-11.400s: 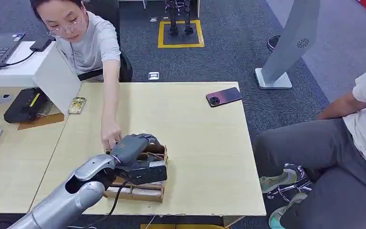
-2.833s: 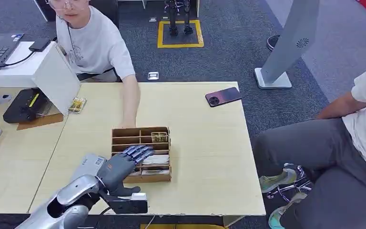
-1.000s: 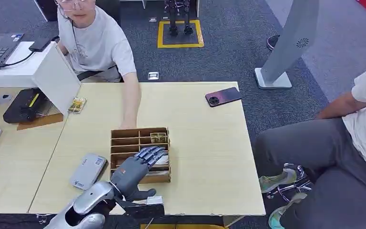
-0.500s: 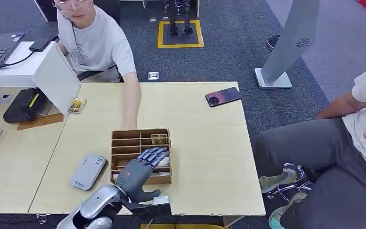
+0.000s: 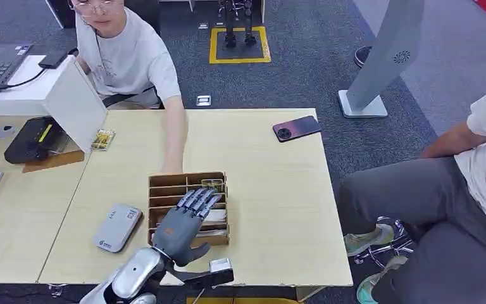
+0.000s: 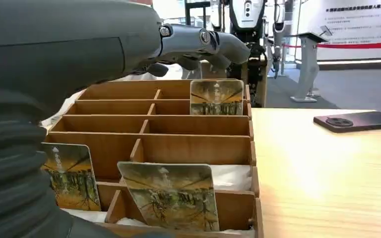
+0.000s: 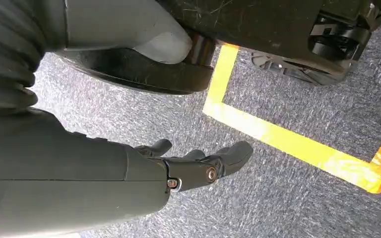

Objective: Pass the card to the sensor for recognition and then transmit it.

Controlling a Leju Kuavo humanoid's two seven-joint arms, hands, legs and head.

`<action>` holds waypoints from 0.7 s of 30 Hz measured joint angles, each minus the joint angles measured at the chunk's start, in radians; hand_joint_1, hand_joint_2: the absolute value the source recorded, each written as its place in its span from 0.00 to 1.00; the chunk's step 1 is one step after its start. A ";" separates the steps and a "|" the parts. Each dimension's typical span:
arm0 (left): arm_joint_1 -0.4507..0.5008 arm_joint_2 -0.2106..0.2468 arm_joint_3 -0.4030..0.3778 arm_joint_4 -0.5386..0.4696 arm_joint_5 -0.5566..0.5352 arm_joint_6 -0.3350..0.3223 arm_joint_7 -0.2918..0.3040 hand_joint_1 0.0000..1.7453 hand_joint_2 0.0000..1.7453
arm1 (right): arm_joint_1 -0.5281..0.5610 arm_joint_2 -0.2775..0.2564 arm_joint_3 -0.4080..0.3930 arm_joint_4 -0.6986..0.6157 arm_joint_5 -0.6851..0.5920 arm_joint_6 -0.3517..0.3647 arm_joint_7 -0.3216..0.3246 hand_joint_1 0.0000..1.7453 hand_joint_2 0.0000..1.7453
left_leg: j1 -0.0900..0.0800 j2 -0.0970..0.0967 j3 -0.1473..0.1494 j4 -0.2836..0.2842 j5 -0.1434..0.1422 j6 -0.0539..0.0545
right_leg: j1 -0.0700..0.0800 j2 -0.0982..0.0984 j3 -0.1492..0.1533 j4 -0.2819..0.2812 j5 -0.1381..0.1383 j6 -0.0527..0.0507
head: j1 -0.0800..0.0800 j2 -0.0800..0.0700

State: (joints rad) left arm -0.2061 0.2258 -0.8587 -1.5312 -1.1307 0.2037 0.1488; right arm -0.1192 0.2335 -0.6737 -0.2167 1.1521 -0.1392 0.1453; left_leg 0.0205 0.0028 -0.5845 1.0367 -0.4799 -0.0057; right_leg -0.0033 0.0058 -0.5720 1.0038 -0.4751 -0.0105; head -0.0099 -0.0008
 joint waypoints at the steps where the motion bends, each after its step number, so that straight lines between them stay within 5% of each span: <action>1: 0.001 -0.003 0.003 0.001 0.000 0.000 0.000 0.00 1.00 | 0.000 0.000 0.000 0.000 0.000 0.000 0.000 0.00 1.00 | 0.000 0.000 0.000 0.000 0.000 0.000 | 0.000 0.000 0.000 0.000 0.000 0.000 | 0.000 0.000; 21: 0.010 -0.019 0.021 0.008 0.000 0.001 -0.006 0.00 1.00 | 0.000 0.000 0.000 0.000 0.000 0.000 0.000 0.00 1.00 | 0.000 0.000 0.000 0.000 0.000 0.000 | 0.000 0.000 0.000 0.000 0.000 0.000 | 0.000 0.000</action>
State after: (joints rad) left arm -0.1960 0.2071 -0.8377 -1.5232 -1.1307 0.2045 0.1427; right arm -0.1193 0.2335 -0.6737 -0.2167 1.1517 -0.1392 0.1453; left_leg 0.0206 0.0026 -0.5846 1.0367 -0.4799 -0.0057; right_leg -0.0033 0.0058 -0.5720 1.0038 -0.4751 -0.0105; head -0.0099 -0.0008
